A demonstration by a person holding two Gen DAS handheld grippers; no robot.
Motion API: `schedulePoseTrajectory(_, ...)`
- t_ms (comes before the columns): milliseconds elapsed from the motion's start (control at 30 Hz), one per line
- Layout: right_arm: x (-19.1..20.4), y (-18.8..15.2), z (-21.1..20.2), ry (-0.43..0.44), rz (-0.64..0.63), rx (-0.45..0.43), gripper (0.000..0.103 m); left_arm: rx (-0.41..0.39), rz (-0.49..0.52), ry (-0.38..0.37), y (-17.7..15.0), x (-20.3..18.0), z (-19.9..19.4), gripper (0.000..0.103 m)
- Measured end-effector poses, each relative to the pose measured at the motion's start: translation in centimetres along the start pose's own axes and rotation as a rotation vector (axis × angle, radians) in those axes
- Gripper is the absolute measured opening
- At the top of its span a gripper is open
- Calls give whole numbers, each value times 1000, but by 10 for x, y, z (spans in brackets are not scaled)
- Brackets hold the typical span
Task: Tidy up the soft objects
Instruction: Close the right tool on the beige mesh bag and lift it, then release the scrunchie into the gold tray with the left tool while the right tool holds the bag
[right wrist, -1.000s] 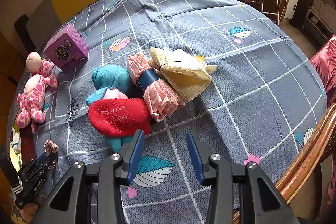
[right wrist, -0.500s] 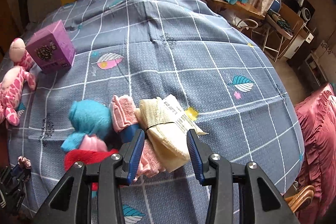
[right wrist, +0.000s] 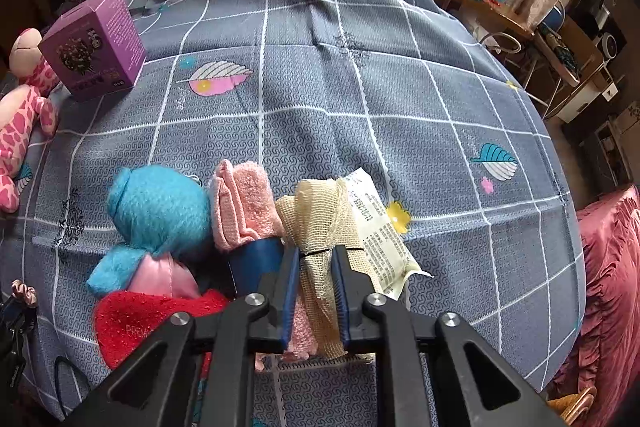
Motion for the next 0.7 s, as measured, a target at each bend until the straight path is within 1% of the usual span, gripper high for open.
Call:
schedulePoseTrajectory(33,0,1,-6,4,3,-17,11,1,-1,-1,0,0,0,21)
schedulePoseTrajectory(67,1,2,-13,0,2,-39,7,2,-1,-3,0,0,0,21)
schedulePoseTrajectory(133,5,6,-32,-2,-11,-89,7,3,2,-5,0,1,0,21)
schedulePoseTrajectory(200,14,7,-51,17,-37,-130,7,-1,6,-1,0,0,0,21)
schedulePoseTrajectory(267,30,7,-64,49,-77,-155,7,-2,7,4,0,-1,0,21)
schedulePoseTrajectory(333,49,5,-74,111,-116,-161,7,-2,5,2,0,-1,-1,20)
schedulePoseTrajectory(433,84,1,-76,238,-176,-139,7,0,-22,-12,1,3,-3,19)
schedulePoseTrajectory(533,122,-8,-63,358,-227,-72,7,3,-34,-13,2,5,-8,18)
schedulePoseTrajectory(567,135,-12,-56,383,-245,-50,7,-5,-31,-13,2,5,-12,18)
schedulePoseTrajectory(667,161,-19,-28,385,-270,7,7,-21,-26,-14,2,5,-24,18)
schedulePoseTrajectory(700,167,-22,-18,395,-274,26,9,-22,-33,-19,1,6,-27,18)
Point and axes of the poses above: each gripper's, at about its wrist camera, not at the fingertips, and z roughly the way its jaws point, x to its left, y to its top, the point moved 1 cm from there along z, roughly the way its jaws point, and after that the axes turned 7 degrees about y, right-handed, at the moved point
